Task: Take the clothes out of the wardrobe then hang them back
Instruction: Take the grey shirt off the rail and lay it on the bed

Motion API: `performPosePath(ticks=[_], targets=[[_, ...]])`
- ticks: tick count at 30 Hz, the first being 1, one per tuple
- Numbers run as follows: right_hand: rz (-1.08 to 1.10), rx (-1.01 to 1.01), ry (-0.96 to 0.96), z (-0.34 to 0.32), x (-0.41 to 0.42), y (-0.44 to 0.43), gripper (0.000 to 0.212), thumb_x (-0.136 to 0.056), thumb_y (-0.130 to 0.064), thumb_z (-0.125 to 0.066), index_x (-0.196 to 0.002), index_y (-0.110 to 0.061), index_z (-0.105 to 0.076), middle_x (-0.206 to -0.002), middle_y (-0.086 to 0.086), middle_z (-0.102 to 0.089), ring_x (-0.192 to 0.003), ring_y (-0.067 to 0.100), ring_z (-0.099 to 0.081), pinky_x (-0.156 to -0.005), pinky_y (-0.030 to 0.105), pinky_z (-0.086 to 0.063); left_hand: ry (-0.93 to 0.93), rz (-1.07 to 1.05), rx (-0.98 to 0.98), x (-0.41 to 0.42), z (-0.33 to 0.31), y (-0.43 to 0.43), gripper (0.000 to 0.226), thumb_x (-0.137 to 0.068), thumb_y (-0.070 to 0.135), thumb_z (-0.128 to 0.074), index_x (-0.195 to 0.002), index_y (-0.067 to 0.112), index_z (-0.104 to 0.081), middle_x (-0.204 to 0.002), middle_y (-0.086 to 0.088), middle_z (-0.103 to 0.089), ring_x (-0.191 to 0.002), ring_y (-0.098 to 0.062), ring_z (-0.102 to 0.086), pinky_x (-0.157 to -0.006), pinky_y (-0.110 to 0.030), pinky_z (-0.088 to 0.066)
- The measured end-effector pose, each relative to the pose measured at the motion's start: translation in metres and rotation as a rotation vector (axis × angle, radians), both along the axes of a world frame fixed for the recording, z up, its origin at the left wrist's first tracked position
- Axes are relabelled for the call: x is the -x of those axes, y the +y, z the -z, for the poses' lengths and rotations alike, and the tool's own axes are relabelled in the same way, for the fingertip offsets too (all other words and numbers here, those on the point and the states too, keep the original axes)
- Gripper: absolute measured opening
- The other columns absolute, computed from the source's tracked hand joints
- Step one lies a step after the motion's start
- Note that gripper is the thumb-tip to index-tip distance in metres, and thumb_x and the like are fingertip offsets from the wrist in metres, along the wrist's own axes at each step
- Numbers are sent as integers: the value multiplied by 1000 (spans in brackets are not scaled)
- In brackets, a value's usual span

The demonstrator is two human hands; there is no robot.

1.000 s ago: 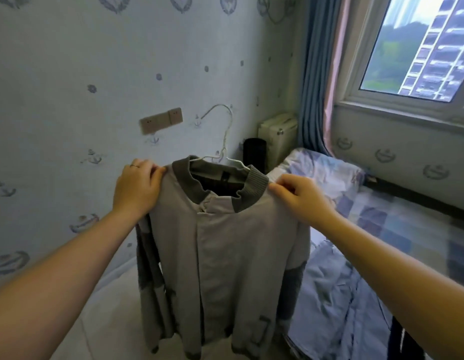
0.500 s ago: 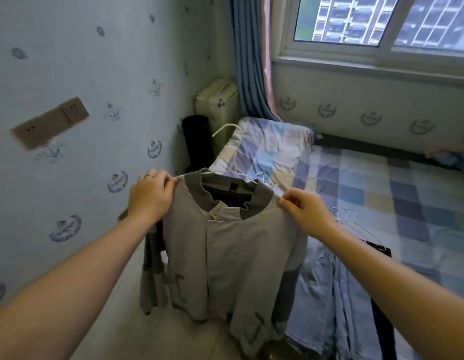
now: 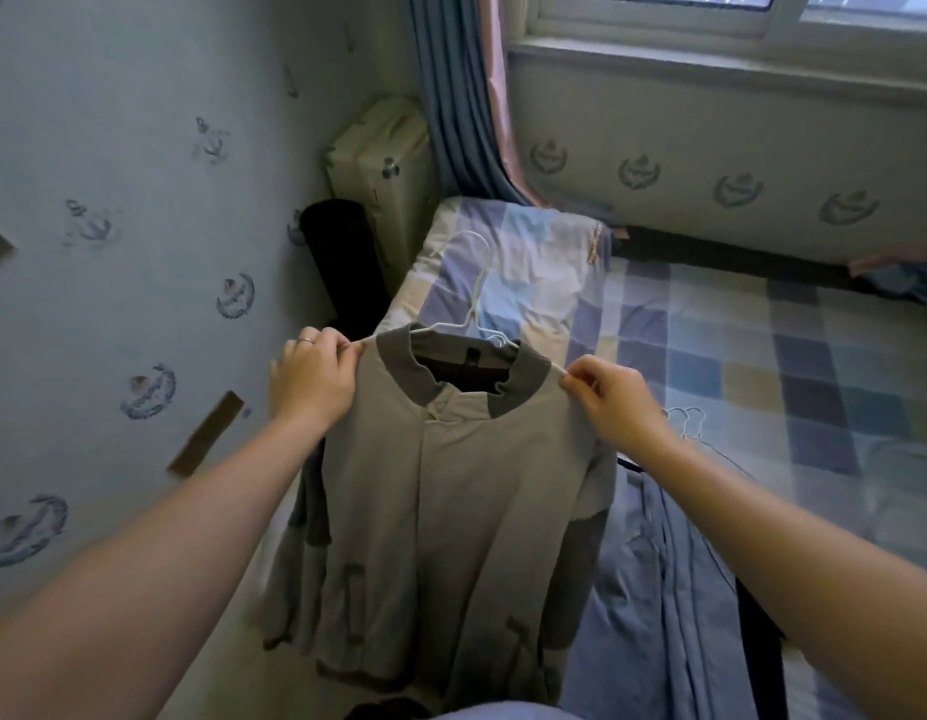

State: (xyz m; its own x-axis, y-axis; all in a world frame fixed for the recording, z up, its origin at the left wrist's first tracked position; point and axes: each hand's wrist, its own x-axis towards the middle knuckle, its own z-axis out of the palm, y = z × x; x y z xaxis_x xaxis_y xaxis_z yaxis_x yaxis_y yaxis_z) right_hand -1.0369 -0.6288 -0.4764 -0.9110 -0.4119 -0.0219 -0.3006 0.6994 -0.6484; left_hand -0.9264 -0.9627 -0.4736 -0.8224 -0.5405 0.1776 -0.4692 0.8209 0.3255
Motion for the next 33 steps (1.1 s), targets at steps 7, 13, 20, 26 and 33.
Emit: performPosePath(ticks=[7,13,20,26,33], targets=[[79,-113,-21,67,51,-41,10,-95,-24,-58,-89,-19,-63,-85,-1,-63,-87,28,-56,-75,39,-46,-160,47,-34,66,74,-37,33,-101,43,-43,-103,16,-61,-116,-13,-58,-110,-38,-49,-90,-48,-37],[172,-372,14,150,88,-81,13,-96,-24,-55,-98,-18,-66,-99,3,-65,-92,31,-55,-74,36,-34,-310,52,-44,112,156,-61,33,-101,42,-45,-107,16,-65,-119,-14,-58,-114,-37,-44,-93,-46,-34],[362,-209,-274,242,127,-112,31,-97,-16,-49,-127,-11,-56,-133,15,-54,-124,33,-50,-101,42,-41,-277,96,-381,166,245,-79,31,-100,32,-52,-116,7,-60,-120,-19,-61,-115,-36,-50,-97,-39,-37],[370,-178,-564,268,62,-132,77,-97,-50,-47,-156,-29,-3,-164,-6,3,-151,22,3,-120,52,-8,-493,227,-584,150,287,-82,66,-97,40,-55,-153,13,-31,-159,-15,-29,-147,-29,-24,-120,-40,-20],[382,-322,-644,208,-25,-137,71,-98,-56,-36,-153,-40,5,-162,-15,14,-150,20,10,-118,54,-5,-673,374,-476,97,234,-48,66,-98,54,-44,-156,37,-17,-167,4,-3,-152,-22,1,-120,-44,-8]])
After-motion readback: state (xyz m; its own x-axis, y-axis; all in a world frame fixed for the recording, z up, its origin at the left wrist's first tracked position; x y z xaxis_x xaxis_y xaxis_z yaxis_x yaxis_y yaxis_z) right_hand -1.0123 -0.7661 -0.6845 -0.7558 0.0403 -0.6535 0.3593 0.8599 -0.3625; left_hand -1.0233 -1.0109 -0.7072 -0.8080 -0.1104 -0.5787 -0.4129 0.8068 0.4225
